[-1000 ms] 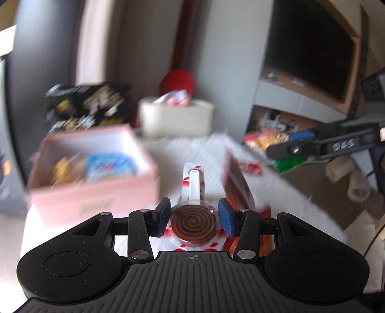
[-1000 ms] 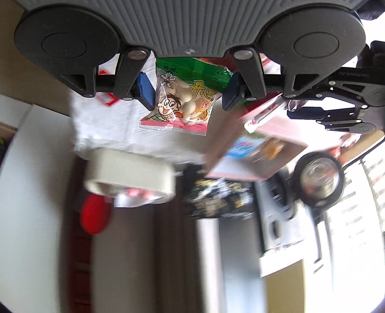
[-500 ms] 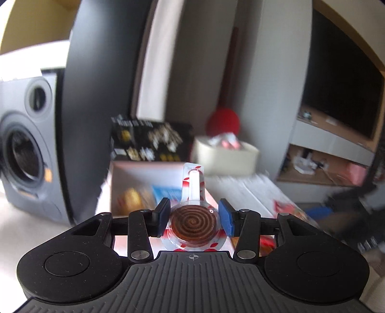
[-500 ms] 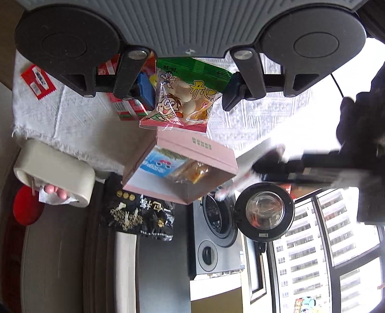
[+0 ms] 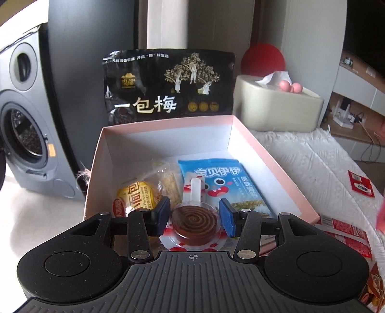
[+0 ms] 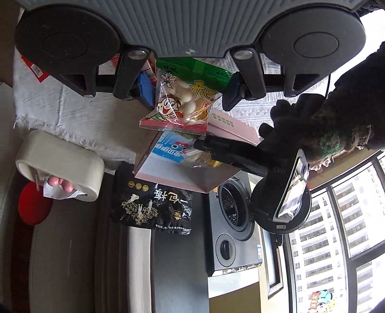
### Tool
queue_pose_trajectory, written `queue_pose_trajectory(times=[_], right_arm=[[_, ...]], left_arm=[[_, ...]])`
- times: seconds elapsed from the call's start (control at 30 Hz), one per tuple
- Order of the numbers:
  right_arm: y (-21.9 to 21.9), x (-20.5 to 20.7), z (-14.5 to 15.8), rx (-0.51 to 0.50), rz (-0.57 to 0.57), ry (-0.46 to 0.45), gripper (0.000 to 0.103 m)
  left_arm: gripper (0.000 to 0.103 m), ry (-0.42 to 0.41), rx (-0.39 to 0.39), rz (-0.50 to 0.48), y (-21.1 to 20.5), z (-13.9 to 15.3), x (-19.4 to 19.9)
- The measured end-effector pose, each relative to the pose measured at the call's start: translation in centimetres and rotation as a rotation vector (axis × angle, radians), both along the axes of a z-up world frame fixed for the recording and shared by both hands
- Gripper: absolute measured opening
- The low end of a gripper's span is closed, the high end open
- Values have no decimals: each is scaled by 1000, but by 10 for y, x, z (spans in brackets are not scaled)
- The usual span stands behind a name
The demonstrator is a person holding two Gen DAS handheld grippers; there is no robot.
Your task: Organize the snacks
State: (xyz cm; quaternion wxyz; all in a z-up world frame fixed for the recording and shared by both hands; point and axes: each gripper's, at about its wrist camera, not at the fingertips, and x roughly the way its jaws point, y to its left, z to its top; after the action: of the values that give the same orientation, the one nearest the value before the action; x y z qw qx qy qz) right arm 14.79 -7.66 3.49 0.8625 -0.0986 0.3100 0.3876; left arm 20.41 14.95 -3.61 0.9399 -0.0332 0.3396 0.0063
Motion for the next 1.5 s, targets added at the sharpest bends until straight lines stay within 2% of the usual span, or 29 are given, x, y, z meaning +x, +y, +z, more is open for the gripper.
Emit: queue_pose_trajectory(times=[0.1, 0.17, 0.3, 0.4, 0.47, 0.6, 0.73, 0.83, 0.87, 0.9, 0.97, 1.07, 1.17, 1.27, 1.4, 1.5], right_arm=[[7, 18, 2, 9, -29, 18, 60], [13, 33, 6, 27, -52, 31, 61], [38, 72, 19, 80, -94, 51, 61], [70, 109, 22, 107, -119, 84, 61], [98, 133, 15, 131, -119, 129, 61], [150, 158, -11, 163, -82, 123, 64], [172, 166, -28, 83, -58, 122, 68], [144, 164, -23, 61, -46, 120, 68], [125, 163, -18, 63, -45, 109, 72], [105, 162, -15, 60, -49, 93, 78], [54, 162, -9, 33, -60, 54, 82], [-28, 165, -14, -31, -103, 31, 83], [-102, 174, -36, -59, -223, 78, 85], [-154, 188, -71, -43, -321, 167, 85], [-188, 201, -113, 59, -387, 246, 85], [-188, 192, -121, 127, -321, 227, 90]], left_arm=[[49, -33, -44, 3, 7, 3, -8], [49, -103, -82, -2, 14, 10, -18], [49, -249, -224, 56, 42, 28, -45], [48, -302, -313, 110, 61, 37, -72], [48, -302, -331, 113, 62, 37, -89], [48, -249, -327, 29, 44, 32, -117], [48, -183, -332, -51, 19, 18, -130], [48, -135, -358, -102, 2, 6, -130], [48, -124, -356, -112, -3, 3, -130], [48, -116, -351, -122, -8, 2, -131], [48, -111, -353, -139, -15, 1, -133], [48, -114, -383, -158, -24, 1, -132], [48, -89, -403, -172, -35, -4, -122], [48, -40, -395, -181, -47, -10, -109], [48, 12, -372, -181, -58, -15, -105], [48, 29, -341, -165, -62, -13, -108]])
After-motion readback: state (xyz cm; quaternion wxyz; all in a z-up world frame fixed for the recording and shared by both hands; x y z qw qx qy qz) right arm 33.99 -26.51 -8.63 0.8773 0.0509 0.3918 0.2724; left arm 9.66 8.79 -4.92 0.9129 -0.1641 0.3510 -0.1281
